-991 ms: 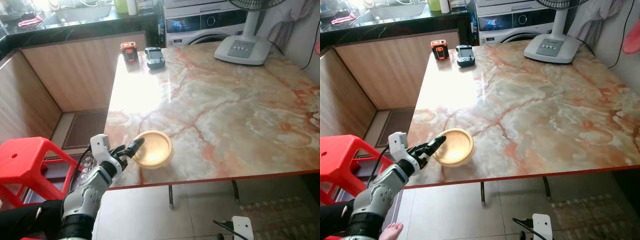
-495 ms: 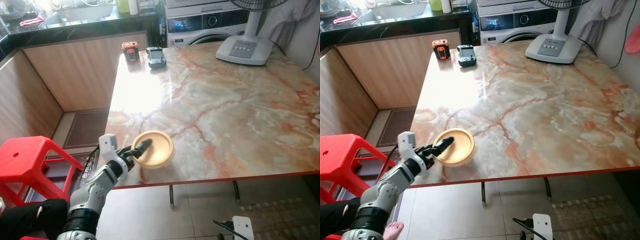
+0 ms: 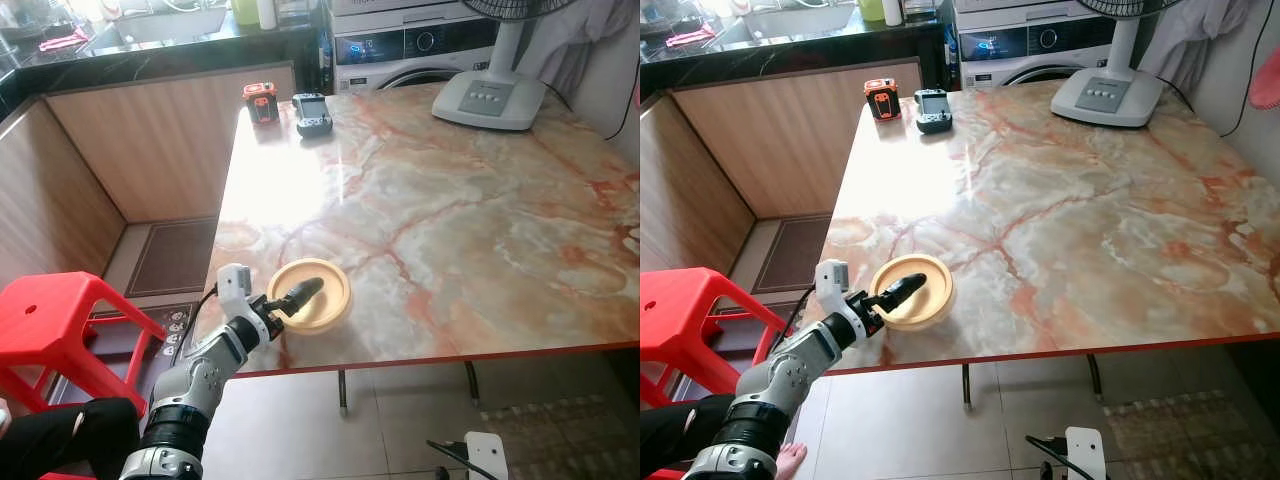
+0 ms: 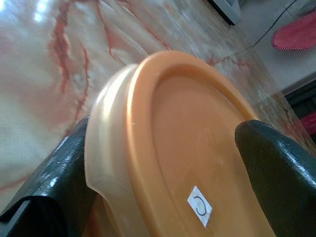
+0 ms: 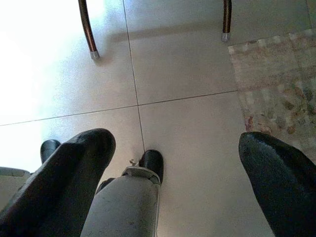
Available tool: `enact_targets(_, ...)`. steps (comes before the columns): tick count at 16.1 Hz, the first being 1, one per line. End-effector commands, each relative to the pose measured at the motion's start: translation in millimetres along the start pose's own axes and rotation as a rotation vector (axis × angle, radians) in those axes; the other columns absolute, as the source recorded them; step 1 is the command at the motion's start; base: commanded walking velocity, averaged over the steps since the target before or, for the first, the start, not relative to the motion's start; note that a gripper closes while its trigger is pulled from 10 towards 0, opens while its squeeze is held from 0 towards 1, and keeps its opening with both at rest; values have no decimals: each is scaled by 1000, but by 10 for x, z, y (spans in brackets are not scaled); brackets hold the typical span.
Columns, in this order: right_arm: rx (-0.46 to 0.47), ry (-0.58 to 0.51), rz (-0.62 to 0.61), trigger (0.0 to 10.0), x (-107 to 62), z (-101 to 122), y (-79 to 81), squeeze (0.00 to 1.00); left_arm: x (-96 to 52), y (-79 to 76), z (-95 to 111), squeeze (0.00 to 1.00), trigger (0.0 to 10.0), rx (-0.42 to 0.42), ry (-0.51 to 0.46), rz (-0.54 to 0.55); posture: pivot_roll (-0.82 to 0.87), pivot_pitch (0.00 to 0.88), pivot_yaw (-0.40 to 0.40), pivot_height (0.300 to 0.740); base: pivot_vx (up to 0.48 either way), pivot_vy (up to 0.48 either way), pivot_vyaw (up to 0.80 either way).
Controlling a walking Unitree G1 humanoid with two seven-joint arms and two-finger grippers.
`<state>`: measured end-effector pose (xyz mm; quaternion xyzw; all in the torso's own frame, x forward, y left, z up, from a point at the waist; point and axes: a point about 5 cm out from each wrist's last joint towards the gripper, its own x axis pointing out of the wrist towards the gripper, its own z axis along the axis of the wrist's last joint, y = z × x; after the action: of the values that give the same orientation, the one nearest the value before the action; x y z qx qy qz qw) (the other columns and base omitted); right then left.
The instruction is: Restocking fridge
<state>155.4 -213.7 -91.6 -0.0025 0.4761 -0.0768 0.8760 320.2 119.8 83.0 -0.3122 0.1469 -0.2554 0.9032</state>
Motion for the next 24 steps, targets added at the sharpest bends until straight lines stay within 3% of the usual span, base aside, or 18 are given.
enact_targets(1, 5, 2, 5, 10000, -1, -12, 24, 0, 3, 29, -1, 0, 10000, 22, 16, 14, -102, 0, 82, 740, 0, 0, 0)
enact_targets(3, 6, 3, 6, 10000, -1, -13, 26, 0, 4, 38, -9, 0, 10000, 20, 18, 20, -100, 0, 82, 740, 0, 0, 0)
enact_targets(4, 5, 3, 7, 10000, -1, -12, 27, 0, 7, 45, -12, 0, 8157, 23, 19, 24, -102, 0, 83, 740, 0, 0, 0)
enact_targets(6, 6, 2, 7, 10000, -1, -11, 27, 0, 11, 50, -20, 0, 3137, 30, 23, 26, -103, 0, 83, 740, 0, 0, 0)
enact_targets(7, 6, 2, 7, 10000, -1, -10, 26, 0, 13, 50, -23, 0, 1176, 31, 23, 26, -102, 0, 82, 740, 0, 0, 0)
enact_targets(8, 5, 3, 6, 10000, 0, -9, 25, 0, 15, 48, -27, 0, 0, 32, 25, 23, -101, 0, 82, 740, 0, 0, 0)
enact_targets(24, 4, 1, 7, 10000, 3, 5, 31, 0, 41, 29, -66, 0, 0, 57, 25, 12, -105, 0, 81, 740, 0, 0, 0)
